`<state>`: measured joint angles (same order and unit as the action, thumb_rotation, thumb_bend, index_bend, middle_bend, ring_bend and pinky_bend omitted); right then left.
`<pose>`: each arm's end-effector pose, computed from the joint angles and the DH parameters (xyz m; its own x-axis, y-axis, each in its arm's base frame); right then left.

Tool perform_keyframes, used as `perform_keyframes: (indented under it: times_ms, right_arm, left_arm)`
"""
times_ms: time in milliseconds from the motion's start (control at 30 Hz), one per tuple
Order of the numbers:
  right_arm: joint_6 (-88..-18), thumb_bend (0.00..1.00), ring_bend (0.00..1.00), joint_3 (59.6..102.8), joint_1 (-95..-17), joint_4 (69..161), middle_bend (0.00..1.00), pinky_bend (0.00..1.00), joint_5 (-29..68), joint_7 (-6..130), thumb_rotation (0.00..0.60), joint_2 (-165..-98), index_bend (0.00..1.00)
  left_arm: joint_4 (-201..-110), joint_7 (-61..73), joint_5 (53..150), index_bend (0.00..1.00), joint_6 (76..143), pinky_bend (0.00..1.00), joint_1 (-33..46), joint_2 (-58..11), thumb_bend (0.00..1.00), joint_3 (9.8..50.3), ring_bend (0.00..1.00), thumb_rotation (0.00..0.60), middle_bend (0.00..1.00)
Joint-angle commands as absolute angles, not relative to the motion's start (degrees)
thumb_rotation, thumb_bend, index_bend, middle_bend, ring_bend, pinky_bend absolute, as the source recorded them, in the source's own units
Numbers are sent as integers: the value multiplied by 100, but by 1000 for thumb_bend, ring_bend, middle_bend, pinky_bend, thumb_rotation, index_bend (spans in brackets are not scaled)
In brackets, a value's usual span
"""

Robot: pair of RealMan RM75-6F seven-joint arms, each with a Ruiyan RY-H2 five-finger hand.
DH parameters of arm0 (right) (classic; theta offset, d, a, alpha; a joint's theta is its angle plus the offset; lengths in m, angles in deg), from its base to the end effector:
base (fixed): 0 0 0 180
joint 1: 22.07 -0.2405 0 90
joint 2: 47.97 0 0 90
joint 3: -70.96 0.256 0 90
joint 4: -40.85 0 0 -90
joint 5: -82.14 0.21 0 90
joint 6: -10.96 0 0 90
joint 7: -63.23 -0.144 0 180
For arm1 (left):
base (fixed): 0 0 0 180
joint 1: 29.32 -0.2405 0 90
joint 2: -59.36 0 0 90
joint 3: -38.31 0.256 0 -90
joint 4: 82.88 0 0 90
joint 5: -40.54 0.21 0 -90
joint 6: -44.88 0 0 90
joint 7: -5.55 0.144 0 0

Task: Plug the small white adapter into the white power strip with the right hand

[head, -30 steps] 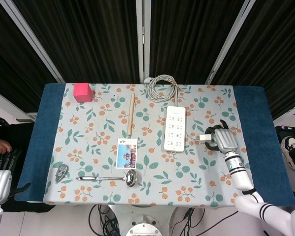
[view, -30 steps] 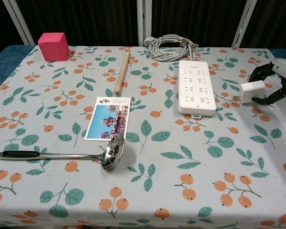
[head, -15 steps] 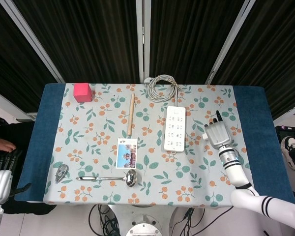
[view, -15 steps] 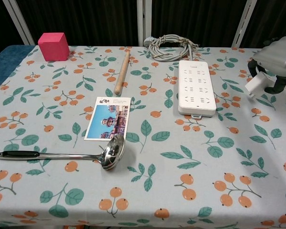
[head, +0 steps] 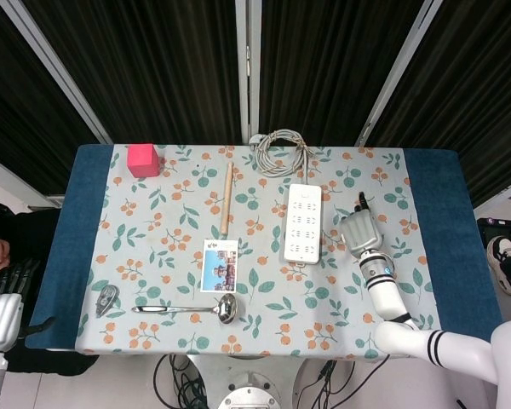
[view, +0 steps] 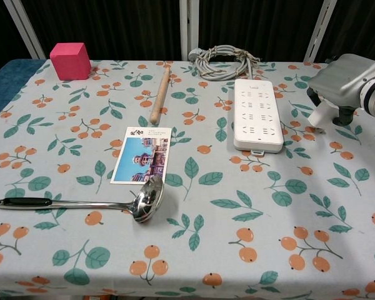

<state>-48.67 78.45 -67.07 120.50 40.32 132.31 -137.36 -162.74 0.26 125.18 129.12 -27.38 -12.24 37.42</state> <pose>-0.2010 -0.3654 -0.0038 0.9338 -0.1714 0.3142 -0.3499 -0.2526 0.9021 -0.3560 0.1582 0.1327 0.3872 0.0624 0.9199 0.9175 0.0725 -0.3911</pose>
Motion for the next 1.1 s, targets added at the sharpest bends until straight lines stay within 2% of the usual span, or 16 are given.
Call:
perform_keyframes:
  times_ms: [33, 100, 267, 367, 567, 1100]
  right_arm:
    - [-4991, 565, 259, 7773, -6810, 12004, 484, 0, 4108, 13420, 600, -13834, 598]
    - [-5049, 565, 248, 7760, -6847, 12042, 474, 0, 4175, 13479, 600, -13861, 570]
    - [-5172, 553, 193, 7725, -6897, 12138, 439, 0, 4276, 13538, 600, -13887, 426]
    - [-5198, 494, 180, 7718, -6920, 12188, 425, 0, 4330, 13510, 600, -13883, 367]
    - [-5187, 354, 170, 7727, -6962, 12248, 405, 0, 4489, 13408, 600, -13882, 315]
    - [-5191, 265, 148, 7728, -7081, 12404, 353, 0, 4622, 13074, 600, -13847, 205]
  left_arm:
    - [-16261, 11, 12512, 40, 12904, 0, -2737, -1230, 0, 3742, 0, 600, 0]
    - [-16245, -9, 12504, 40, 12895, 0, -2736, -1237, 0, 3740, 0, 600, 0]
    - [-16206, -44, 12505, 40, 12886, 0, -2736, -1255, 0, 3745, 0, 600, 0]
    - [-16186, -64, 12506, 40, 12886, 0, -2736, -1264, 0, 3745, 0, 600, 0]
    - [-16150, -92, 12505, 40, 12880, 0, -2736, -1279, 0, 3747, 0, 600, 0]
    - [-16109, -143, 12511, 40, 12889, 0, -2748, -1293, 0, 3753, 0, 600, 0]
